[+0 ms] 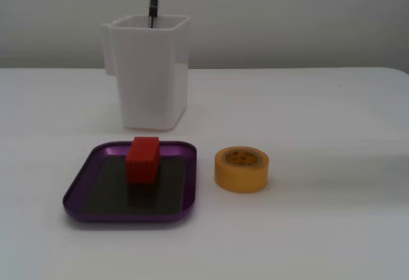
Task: Pick up the red cube and place it in the box.
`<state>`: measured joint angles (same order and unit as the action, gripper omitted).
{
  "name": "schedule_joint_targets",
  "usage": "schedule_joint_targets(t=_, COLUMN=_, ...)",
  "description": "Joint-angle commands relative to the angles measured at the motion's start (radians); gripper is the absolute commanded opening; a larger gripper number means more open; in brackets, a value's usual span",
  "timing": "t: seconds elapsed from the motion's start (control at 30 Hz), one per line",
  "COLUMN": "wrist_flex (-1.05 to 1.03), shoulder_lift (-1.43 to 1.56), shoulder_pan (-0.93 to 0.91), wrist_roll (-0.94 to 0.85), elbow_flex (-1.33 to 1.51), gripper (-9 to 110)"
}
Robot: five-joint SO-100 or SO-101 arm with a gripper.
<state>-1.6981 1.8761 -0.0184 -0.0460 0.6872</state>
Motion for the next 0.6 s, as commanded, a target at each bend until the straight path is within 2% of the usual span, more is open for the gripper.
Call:
schedule_joint_targets(t=0.0, wrist_flex=-0.003, shoulder_lift=0.161, shoulder_pan=0.002, wrist_roll=0.003, elbow_flex=0.202, gripper=16)
schedule_joint_targets(t=0.23, wrist_flex=0.044, shoulder_lift=0.416, shoulder_pan=0.002, wrist_roll=0.003, elbow_flex=0.65, gripper=16)
schedule_joint_targets(t=0.57, wrist_flex=0.351, shoulder_lift=0.79, shoulder_pan=0.0, wrist_roll=0.003, elbow_flex=1.393, gripper=16)
